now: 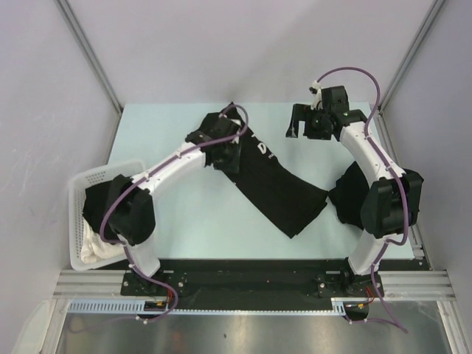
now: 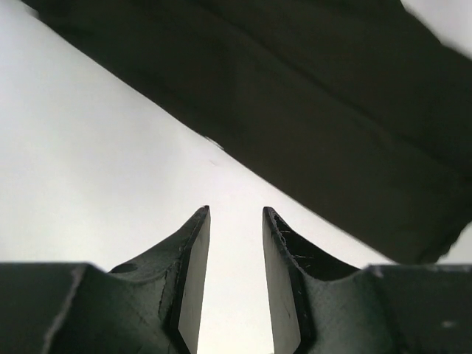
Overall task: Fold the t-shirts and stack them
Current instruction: Fold the tshirt
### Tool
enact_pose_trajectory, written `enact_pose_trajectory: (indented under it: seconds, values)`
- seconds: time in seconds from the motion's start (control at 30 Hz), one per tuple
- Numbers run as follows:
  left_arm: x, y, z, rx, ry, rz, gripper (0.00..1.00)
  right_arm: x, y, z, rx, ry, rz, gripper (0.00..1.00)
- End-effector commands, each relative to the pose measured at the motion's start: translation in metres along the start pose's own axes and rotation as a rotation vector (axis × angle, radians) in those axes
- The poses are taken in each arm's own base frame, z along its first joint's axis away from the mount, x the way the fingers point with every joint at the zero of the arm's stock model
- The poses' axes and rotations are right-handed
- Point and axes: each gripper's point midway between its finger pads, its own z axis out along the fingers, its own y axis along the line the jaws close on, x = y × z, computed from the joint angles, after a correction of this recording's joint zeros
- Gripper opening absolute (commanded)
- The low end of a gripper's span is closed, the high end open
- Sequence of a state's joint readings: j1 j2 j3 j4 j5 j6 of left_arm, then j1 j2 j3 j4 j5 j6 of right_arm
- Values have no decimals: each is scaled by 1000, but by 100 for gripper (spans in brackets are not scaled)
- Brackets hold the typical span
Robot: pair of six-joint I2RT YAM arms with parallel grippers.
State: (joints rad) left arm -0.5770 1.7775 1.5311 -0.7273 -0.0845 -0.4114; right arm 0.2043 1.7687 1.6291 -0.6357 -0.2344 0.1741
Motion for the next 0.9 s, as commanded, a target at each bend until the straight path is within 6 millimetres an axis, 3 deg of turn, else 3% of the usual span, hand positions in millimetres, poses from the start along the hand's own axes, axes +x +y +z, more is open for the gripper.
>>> enact_pose_trajectory:
  seconds: [0.0, 0.17, 0.47, 0.7, 0.87]
  values:
    - [20, -38, -25, 69, -16, 25, 39, -43, 24, -28, -60, -139, -20, 100]
    - [68, -73, -20, 105, 53, 125, 39, -45, 18, -47, -40, -172, -21, 100]
    - [135, -133, -15, 173, 133, 289, 40, -46, -20, -79, 47, -213, 4, 100]
    - [173, -172, -8, 222, 151, 419, 40, -50, -46, -97, 117, -241, 45, 100]
    - [183, -193, 0, 248, 139, 497, 41, -55, -49, -113, 123, -272, 56, 100]
